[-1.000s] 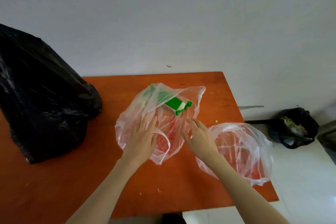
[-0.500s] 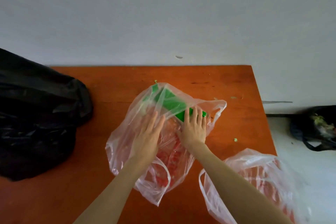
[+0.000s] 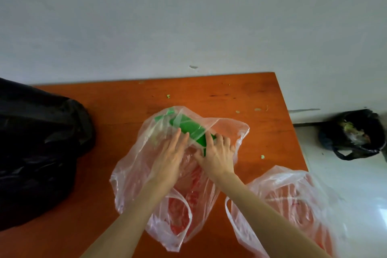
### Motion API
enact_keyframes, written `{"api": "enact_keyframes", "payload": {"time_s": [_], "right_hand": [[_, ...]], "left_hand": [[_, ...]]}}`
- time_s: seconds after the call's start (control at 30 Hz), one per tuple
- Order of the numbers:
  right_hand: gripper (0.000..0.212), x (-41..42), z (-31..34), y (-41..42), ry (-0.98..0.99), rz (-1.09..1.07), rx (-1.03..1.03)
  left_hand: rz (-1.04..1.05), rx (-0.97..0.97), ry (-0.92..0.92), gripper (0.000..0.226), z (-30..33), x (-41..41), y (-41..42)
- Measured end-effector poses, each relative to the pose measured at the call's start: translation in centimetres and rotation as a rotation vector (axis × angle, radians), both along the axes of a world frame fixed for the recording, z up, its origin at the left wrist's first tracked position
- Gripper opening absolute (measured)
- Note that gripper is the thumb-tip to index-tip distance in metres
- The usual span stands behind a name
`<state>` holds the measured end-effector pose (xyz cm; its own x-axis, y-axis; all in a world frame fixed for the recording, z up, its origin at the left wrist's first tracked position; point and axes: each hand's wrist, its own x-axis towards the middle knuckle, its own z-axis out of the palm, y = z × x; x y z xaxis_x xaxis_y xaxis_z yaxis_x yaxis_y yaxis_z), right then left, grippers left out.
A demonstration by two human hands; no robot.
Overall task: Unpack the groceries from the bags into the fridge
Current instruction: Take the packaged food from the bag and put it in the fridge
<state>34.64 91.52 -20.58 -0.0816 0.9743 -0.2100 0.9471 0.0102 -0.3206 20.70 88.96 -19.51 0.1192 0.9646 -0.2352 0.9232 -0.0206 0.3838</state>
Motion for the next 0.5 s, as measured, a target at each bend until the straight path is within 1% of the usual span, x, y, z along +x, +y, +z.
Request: {"api": "enact_keyframes", "payload": {"time_s": [0.1, 0.17, 0.3, 0.37, 0.5], "right_hand": [[0.058, 0.4, 1.5, -0.7, 0.003, -0.023, -0.046], [0.056, 0.7, 2.5, -1.0, 0.013, -0.046, -0.092], [0.054, 1.2, 4.8, -1.8, 0.023, -0.006, -0.096], [0.057, 1.6, 5.6, -2.6, 0.038, 0.031, -0.069], [0.055, 2.7, 6.3, -4.3, 0.015, 0.147, 0.117]], "left_hand": [[-0.01, 0.021, -0.036, 0.081, 0.5, -0.2, 0.2], [-0.004, 0.041, -0.021, 0.079, 0.8, -0.6, 0.6], [-0.003, 0.146, -0.03, 0.082, 2.0, -1.3, 1.3], [0.015, 0.141, -0.078, 0.082, 2.9, -1.0, 1.6], [-0.025, 0.124, -0.176, 0.076, 4.7, -0.5, 1.9]]}}
